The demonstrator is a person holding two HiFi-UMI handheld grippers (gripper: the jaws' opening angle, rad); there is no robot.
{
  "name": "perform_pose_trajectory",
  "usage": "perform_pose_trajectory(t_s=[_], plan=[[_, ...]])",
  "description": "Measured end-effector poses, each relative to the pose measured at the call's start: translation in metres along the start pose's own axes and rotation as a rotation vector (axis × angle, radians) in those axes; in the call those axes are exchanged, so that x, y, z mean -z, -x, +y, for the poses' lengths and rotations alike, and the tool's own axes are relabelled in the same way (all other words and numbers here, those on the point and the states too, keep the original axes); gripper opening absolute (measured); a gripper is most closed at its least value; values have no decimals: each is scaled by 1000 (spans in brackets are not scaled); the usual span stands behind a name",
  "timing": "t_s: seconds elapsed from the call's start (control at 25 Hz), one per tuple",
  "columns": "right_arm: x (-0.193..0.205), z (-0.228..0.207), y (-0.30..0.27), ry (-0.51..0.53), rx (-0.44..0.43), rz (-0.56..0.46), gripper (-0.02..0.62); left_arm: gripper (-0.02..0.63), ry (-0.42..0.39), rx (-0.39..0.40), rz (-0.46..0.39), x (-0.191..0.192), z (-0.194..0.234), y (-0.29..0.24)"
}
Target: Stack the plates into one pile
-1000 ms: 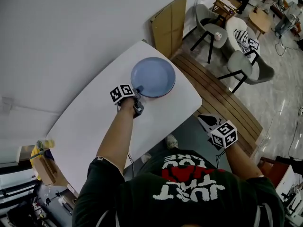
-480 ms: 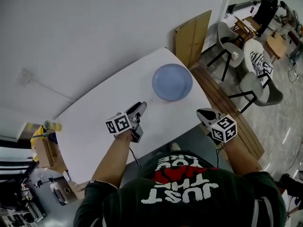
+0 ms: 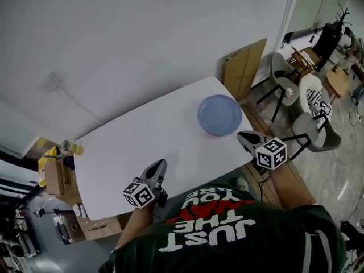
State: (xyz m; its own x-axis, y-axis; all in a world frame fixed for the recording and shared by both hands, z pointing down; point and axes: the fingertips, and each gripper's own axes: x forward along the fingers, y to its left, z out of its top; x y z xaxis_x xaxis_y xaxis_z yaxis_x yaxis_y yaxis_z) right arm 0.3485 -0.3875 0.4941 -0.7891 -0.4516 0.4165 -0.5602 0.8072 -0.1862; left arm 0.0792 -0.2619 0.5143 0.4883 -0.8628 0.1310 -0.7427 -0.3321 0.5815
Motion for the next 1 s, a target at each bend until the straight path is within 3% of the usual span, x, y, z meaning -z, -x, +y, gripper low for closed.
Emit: perform_pose_trajectory(t_s=[0.16, 0.36, 0.56, 0.76, 1.0], plan=[[-16, -44, 6, 48, -60, -23, 11, 8, -84, -51, -47, 0, -25, -17], [-35, -107, 27, 104, -165, -47, 8, 7, -78, -144, -176, -3, -72, -82], [-33, -147, 57, 135, -290, -14, 8, 8, -126, -182, -197, 10, -137, -151], [-34, -160, 65, 114, -351, -14, 6, 7, -172, -204, -182, 10, -168, -178], [-39, -146, 64, 108, -348, -22, 5, 8, -221, -207, -182, 3, -176, -166]])
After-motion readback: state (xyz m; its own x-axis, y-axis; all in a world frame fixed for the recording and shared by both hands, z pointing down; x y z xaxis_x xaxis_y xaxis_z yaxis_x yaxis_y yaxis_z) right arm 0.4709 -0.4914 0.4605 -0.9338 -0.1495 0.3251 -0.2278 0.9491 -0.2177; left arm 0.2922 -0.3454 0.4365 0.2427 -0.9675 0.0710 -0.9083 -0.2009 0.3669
